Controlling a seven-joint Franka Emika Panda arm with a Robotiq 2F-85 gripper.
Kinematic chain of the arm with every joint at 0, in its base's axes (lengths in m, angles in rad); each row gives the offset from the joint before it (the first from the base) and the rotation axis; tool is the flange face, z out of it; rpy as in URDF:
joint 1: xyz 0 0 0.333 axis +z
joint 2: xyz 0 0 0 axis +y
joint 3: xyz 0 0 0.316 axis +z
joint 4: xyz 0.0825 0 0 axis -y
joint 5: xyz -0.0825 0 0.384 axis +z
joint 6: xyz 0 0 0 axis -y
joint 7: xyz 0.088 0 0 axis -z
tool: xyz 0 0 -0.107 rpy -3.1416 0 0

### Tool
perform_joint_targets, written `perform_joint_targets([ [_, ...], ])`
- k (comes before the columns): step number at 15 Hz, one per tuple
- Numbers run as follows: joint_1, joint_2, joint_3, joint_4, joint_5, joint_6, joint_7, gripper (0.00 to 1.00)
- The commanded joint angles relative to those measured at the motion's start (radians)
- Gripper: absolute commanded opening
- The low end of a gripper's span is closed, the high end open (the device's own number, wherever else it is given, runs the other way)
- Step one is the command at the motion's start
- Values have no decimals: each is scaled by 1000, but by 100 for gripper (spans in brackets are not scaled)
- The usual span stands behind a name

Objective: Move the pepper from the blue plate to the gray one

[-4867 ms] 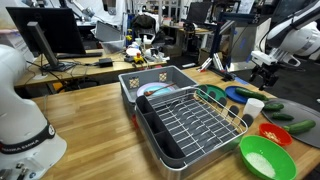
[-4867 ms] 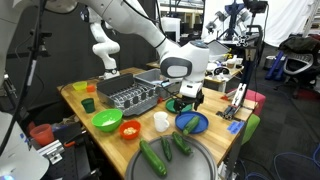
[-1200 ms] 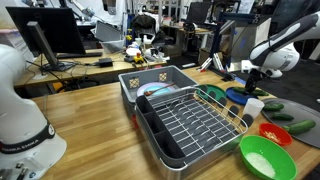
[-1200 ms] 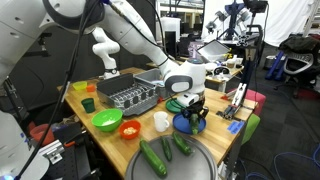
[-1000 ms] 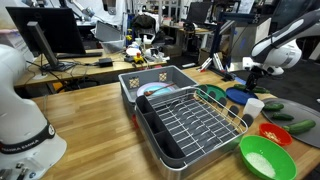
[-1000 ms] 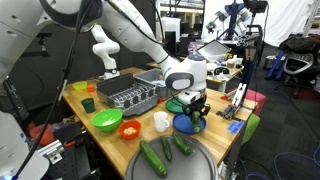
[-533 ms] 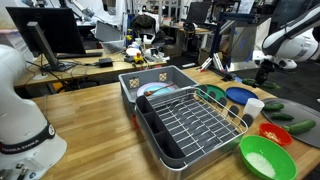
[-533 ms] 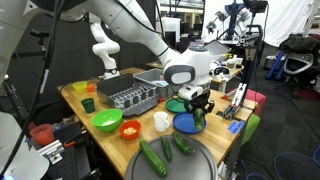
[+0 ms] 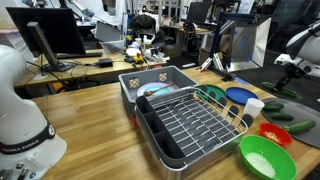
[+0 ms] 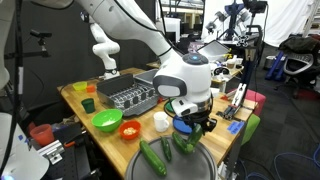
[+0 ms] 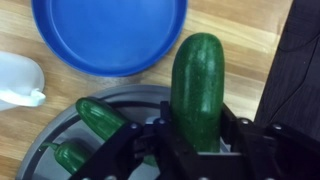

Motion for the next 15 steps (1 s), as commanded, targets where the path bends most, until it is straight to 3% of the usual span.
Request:
perform_joint_targets([
  [1, -66, -54, 39, -94, 167, 110, -72, 22],
  [7, -118, -18, 54, -117, 341, 185, -165, 22],
  [15, -142, 82, 55, -89, 329, 161, -254, 22],
])
